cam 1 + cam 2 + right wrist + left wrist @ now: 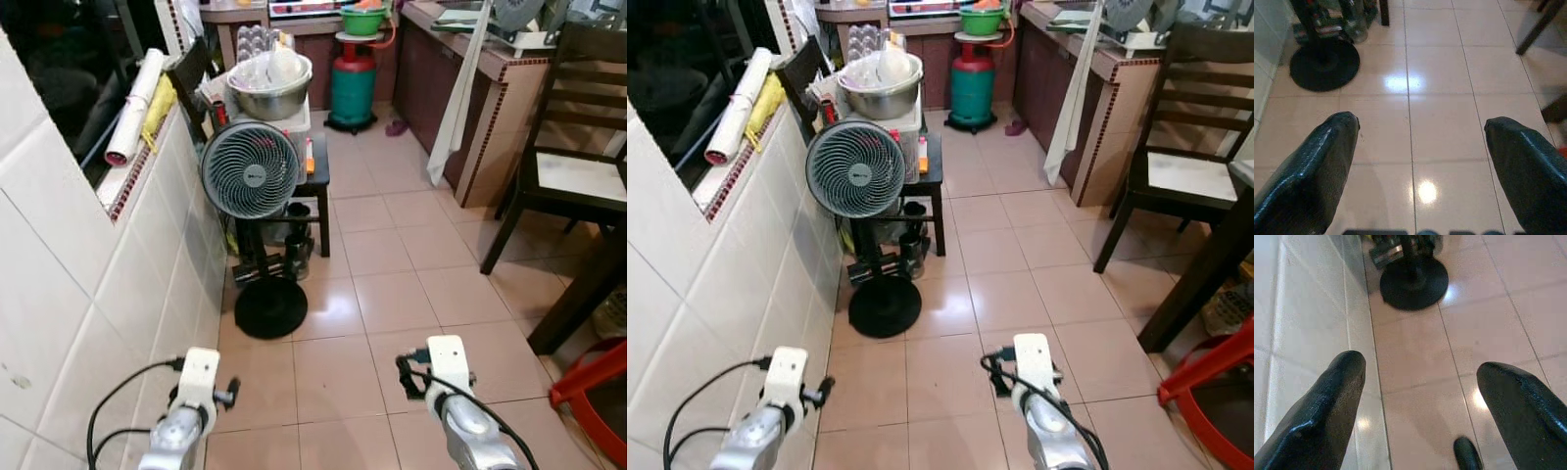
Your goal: Setting the table
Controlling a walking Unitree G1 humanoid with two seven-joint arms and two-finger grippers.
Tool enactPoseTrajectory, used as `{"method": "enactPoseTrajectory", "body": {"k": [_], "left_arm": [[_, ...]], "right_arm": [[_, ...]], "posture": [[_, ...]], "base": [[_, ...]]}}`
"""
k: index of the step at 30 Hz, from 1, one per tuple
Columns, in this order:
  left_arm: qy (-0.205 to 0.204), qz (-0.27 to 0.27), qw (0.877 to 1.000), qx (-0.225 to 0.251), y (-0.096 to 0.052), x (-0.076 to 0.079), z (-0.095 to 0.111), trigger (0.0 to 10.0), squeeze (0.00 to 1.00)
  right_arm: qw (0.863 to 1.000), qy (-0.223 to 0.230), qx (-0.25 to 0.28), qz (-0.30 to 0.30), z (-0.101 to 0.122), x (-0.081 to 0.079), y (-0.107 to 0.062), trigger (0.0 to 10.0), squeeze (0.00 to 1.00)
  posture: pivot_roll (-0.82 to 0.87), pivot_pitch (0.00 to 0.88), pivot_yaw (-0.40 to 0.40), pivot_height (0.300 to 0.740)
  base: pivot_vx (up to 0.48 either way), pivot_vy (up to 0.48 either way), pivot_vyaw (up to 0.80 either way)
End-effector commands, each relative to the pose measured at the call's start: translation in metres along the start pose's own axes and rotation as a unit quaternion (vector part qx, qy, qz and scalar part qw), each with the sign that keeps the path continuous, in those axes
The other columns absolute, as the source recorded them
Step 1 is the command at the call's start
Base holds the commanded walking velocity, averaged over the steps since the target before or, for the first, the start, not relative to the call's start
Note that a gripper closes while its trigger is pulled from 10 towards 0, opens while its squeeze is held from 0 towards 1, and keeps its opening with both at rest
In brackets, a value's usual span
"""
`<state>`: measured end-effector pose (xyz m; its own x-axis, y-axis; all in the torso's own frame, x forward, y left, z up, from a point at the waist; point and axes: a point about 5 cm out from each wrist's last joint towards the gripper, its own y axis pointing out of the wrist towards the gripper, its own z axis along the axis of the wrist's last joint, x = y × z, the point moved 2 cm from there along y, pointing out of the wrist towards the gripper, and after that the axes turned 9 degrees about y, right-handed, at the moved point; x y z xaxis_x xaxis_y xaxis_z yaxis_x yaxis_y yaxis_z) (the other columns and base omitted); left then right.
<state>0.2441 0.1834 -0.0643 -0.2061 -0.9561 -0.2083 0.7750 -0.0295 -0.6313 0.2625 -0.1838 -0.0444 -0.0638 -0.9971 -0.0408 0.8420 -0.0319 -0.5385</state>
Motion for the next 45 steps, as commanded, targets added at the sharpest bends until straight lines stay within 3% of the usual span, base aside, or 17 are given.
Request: {"method": "enactPoseTrajectory", "body": {"k": [1,6,10,14,18,22,28,33,38,39,42,45], "left_arm": [[0.010,-0.006,1.000,-0.007,0.000,0.000,-0.002,10.0,0.00],[0.022,-0.012,0.999,-0.038,-0.002,0.004,-0.014,10.0,0.00],[0.014,0.006,0.994,-0.109,-0.012,-0.002,-0.046,10.0,0.00],[0.024,0.004,0.991,-0.130,-0.017,-0.003,-0.057,10.0,0.00],[0.023,0.002,0.991,-0.135,-0.016,0.000,-0.057,10.0,0.00],[-0.004,-0.001,0.991,-0.133,-0.015,0.003,-0.056,10.0,0.00],[-0.012,-0.006,0.991,-0.131,-0.014,0.004,-0.054,10.0,0.00],[-0.025,-0.018,0.991,-0.133,-0.011,0.029,-0.048,10.0,0.00],[-0.023,-0.027,0.991,-0.132,-0.009,0.043,-0.042,10.0,0.00],[-0.022,-0.026,0.991,-0.132,-0.008,0.041,-0.042,10.0,0.00],[-0.018,0.001,0.991,-0.135,-0.013,-0.004,-0.051,10.0,0.00],[-0.022,0.020,0.990,-0.141,-0.020,-0.031,-0.060,10.0,0.00]], "right_arm": [[1.000,0.007,-0.008,-0.007,-0.002,0.002,0.000,10.0,0.00],[0.999,-0.007,-0.047,0.002,-0.017,-0.001,-0.001,10.0,0.00],[0.993,-0.043,-0.105,0.041,-0.043,-0.017,-0.006,10.0,0.00],[0.990,-0.030,-0.137,0.030,-0.057,-0.014,-0.012,10.0,0.00],[0.988,-0.032,-0.148,0.029,-0.061,-0.015,-0.013,10.0,0.00],[0.987,-0.020,-0.158,0.018,-0.065,-0.013,-0.015,10.0,0.00],[0.985,-0.010,-0.173,0.005,-0.070,-0.008,-0.017,10.0,0.00],[0.984,-0.024,-0.175,0.006,-0.069,-0.005,-0.016,10.0,0.00],[0.984,-0.031,-0.174,0.010,-0.067,-0.004,-0.016,10.0,0.00],[0.984,-0.031,-0.175,0.009,-0.068,-0.004,-0.016,10.0,0.00],[0.985,-0.010,-0.175,0.001,-0.070,-0.002,-0.018,10.0,0.00],[0.985,-0.003,-0.174,-0.007,-0.070,-0.002,-0.017,10.0,0.00]], "posture": [[-0.04,0.000,0.066,0.740],[-0.05,0.000,0.064,0.740],[-0.04,0.000,0.041,0.740],[-0.03,0.000,0.041,0.740],[-0.01,0.000,0.035,0.740],[0.00,0.000,0.035,0.740],[0.00,0.000,0.037,0.740],[0.00,0.000,0.022,0.740],[-0.01,0.000,0.024,0.740],[-0.01,0.000,0.024,0.740],[-0.01,0.000,0.031,0.740],[-0.01,0.000,0.035,0.740]], "base": [[0.000,0.000,0.00],[0.000,0.000,0.00],[0.000,0.000,0.55],[0.000,0.000,0.37],[0.000,0.000,0.70],[0.000,0.000,0.00],[0.000,0.000,-0.30],[0.000,0.000,0.00],[0.000,0.000,0.32],[0.000,0.000,0.00],[0.000,0.000,0.00],[0.000,0.000,0.00]]}}
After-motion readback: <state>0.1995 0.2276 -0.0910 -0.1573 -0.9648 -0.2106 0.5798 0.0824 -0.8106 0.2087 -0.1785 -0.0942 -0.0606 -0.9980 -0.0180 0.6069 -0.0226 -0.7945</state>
